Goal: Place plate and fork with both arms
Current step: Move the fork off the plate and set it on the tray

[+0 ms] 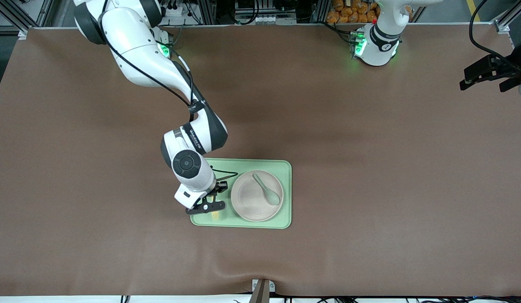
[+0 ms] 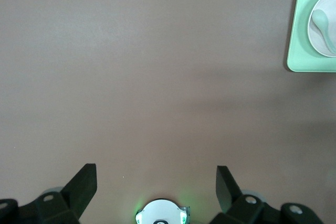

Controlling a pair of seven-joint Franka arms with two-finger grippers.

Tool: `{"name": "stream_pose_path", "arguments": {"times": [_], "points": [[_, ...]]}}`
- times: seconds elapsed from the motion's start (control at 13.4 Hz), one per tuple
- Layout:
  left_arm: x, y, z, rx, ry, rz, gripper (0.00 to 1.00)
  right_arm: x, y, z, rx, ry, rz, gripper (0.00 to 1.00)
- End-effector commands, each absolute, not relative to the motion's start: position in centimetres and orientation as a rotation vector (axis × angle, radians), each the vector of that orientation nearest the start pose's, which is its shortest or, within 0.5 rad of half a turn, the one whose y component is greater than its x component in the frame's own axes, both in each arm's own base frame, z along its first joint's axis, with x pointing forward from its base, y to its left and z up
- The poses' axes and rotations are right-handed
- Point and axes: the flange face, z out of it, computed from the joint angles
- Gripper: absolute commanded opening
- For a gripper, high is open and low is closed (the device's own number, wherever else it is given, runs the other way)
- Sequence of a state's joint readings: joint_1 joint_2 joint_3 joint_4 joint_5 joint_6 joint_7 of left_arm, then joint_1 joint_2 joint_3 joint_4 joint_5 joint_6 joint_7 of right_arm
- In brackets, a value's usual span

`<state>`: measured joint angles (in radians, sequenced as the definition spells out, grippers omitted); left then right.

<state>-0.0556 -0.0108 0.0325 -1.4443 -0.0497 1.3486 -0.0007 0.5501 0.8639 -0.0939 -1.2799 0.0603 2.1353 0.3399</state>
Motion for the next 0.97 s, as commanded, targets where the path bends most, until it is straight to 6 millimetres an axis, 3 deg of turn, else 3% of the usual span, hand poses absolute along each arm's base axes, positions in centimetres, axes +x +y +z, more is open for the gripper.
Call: {"name": "stream_pose_path", "arguments": {"times": [0.0, 0.07, 0.15, 0.22, 0.37, 0.6, 0.82, 0.9], "points": [[52.7, -1.9, 67.1, -3.191, 0.03, 0.124, 1.0, 64.9, 34.3, 22.3, -3.158, -0.06, 0.006, 0.01], [52.7, -1.9, 67.1, -3.191, 0.03, 0.124, 1.0, 64.8, 34.3, 22.3, -3.16, -0.055, 0.01, 0.07], [52.7, -1.9, 67.1, -3.191, 0.03, 0.124, 1.0, 64.8, 34.3, 22.3, -3.159, -0.042, 0.011, 0.2], [52.7, -1.9, 67.0, -3.191, 0.03, 0.126, 1.0, 64.8, 34.4, 21.9, -3.158, -0.023, 0.012, 0.44], [52.8, -1.8, 66.9, -3.189, 0.029, 0.129, 1.0, 64.8, 34.6, 21.7, -3.153, -0.023, -0.006, 0.67], [52.8, -1.9, 66.9, -3.189, 0.031, 0.126, 1.0, 64.8, 34.9, 22.1, -3.153, -0.049, -0.006, 0.79], [52.8, -1.9, 66.9, -3.189, 0.031, 0.129, 1.0, 65.9, 34.3, 24.2, -3.144, -0.031, -0.023, 1.0], [52.8, -1.9, 66.9, -3.189, 0.031, 0.129, 1.0, 66.6, 34.1, 25.7, -3.139, -0.023, -0.038, 1.0]]}}
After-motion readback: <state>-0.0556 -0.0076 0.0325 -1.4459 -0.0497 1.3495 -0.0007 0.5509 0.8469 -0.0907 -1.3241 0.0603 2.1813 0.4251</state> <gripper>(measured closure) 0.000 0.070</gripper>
